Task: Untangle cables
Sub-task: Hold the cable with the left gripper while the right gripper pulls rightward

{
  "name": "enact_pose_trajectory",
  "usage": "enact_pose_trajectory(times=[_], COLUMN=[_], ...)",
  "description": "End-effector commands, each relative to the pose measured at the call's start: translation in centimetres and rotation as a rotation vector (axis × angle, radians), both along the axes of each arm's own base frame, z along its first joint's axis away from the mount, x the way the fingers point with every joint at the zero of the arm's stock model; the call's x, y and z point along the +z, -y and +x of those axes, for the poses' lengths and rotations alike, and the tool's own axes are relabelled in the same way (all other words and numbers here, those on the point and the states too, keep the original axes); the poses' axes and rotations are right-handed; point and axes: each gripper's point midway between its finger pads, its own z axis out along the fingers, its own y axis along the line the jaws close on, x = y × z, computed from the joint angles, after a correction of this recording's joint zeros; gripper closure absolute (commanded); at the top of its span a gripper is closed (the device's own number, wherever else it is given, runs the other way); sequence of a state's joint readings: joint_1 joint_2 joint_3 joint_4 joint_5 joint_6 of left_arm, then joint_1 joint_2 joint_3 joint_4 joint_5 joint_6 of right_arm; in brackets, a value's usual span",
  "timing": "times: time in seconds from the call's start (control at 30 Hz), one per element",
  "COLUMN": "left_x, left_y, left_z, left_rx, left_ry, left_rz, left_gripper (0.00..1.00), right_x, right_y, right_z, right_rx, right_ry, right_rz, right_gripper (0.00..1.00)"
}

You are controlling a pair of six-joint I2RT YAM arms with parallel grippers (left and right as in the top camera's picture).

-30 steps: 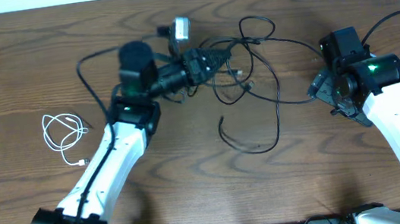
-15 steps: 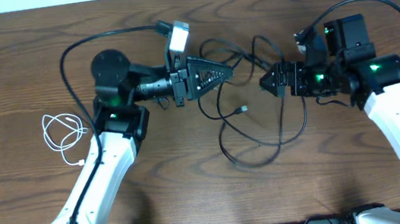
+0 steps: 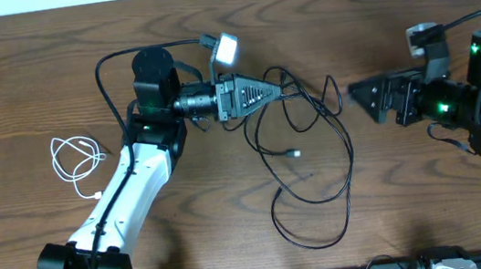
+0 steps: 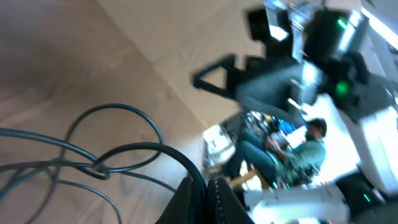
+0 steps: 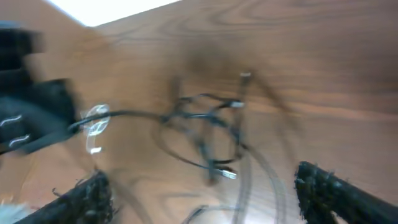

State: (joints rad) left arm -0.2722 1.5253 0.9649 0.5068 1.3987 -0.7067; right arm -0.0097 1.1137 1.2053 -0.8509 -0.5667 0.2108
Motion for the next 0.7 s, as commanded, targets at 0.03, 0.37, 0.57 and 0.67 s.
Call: enact_pose_trajectory(times=[0.03, 0.37, 0.57, 0.67], left_x=[1.4, 1.6, 1.6, 1.6], left_y=[0.3, 0.4, 0.4, 0.4], left_z=[-3.5, -3.7, -3.6, -3.7], left_rx=[-0.190, -0.200, -0.200, -0.200], left_ry=[0.054, 0.073, 0.073, 0.073], left_rz=[-0.033, -0.038, -0.038, -0.038], left_gripper=[0.92, 0.92, 0.92, 0.92], right_x=[-1.9, -5.6, -6.6, -7.8], right_y=[2.5, -3.8, -8.7, -10.3], right_z=[2.3, 4.9, 4.8, 4.1], right_rx=[-0.155, 0.116, 0.303, 0.350], right_ry=[-0.048, -0.103, -0.079, -0.112], right_rz=[-0.096, -0.006, 0.025, 0.019], right_gripper=[0.15, 0.15, 0.20, 0.26])
